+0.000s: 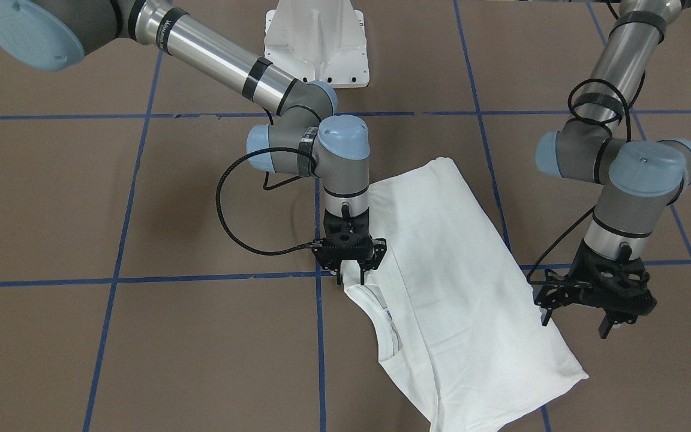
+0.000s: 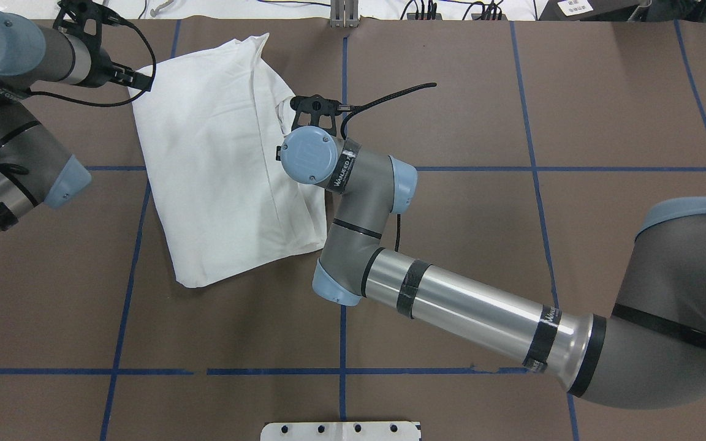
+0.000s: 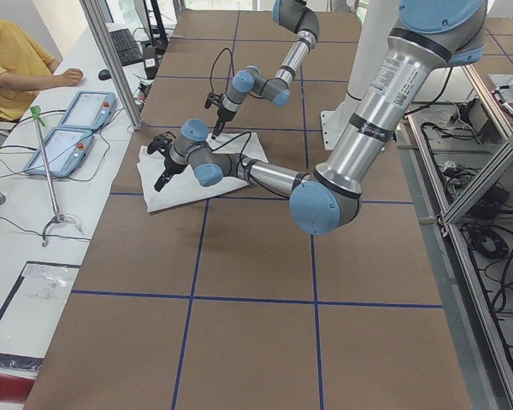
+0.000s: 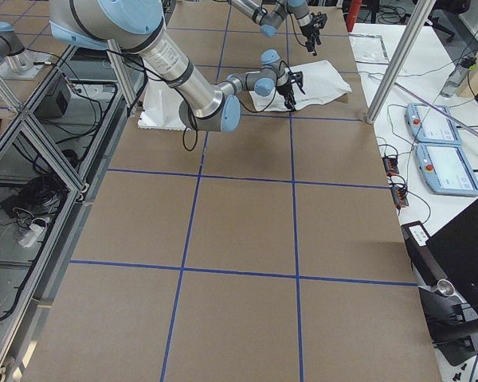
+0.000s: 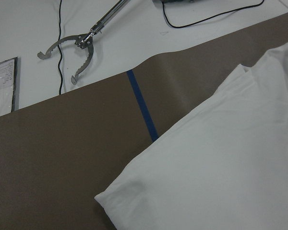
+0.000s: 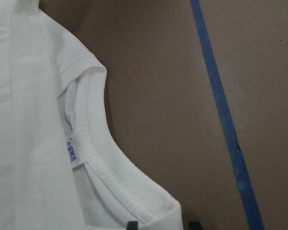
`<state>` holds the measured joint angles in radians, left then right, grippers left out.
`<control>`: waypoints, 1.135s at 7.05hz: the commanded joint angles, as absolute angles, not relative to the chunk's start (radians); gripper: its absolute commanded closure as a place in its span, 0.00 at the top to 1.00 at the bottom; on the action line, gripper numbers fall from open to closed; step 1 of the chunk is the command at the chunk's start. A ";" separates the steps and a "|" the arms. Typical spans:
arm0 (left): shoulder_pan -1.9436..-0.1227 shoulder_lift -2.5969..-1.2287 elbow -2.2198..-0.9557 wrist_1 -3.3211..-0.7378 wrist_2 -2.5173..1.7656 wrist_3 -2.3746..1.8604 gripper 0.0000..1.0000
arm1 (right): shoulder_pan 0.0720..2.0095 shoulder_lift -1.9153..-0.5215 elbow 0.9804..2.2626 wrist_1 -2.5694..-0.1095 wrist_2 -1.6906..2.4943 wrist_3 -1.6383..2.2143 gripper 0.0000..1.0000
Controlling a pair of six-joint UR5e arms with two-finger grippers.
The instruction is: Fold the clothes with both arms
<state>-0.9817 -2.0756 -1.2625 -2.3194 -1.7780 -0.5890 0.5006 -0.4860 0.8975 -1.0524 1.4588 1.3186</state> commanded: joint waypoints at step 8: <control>-0.982 -2.043 -1.304 -2.321 -1.786 -0.589 1.00 | 0.381 -0.942 1.683 -1.420 1.406 1.253 0.00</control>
<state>-0.9818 -2.0556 -1.2857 -2.3209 -1.7843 -0.5894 0.4309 -0.8173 1.5038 -1.3760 1.4405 1.2483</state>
